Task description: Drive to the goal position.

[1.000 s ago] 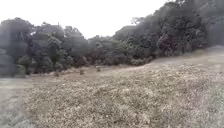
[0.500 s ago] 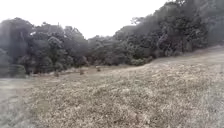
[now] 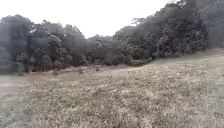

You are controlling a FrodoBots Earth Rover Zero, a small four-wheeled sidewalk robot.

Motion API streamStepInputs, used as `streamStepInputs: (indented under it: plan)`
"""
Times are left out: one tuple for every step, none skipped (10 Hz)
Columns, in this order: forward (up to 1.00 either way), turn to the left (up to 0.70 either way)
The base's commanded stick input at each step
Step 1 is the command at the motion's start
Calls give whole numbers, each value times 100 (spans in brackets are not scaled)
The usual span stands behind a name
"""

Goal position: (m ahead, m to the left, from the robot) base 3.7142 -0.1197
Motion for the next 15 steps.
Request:
streamStepInputs:
  plan:
    - [0, 0]
    - [0, 0]
    - [0, 0]
    - [45, 0]
    - [45, 0]
    - [45, 0]
    - [29, 0]
    - [11, 0]
    - [0, 0]
    - [0, 0]
    - [0, 0]
    - [0, 0]
    - [0, 0]
    - [0, 0]
    - [0, 0]
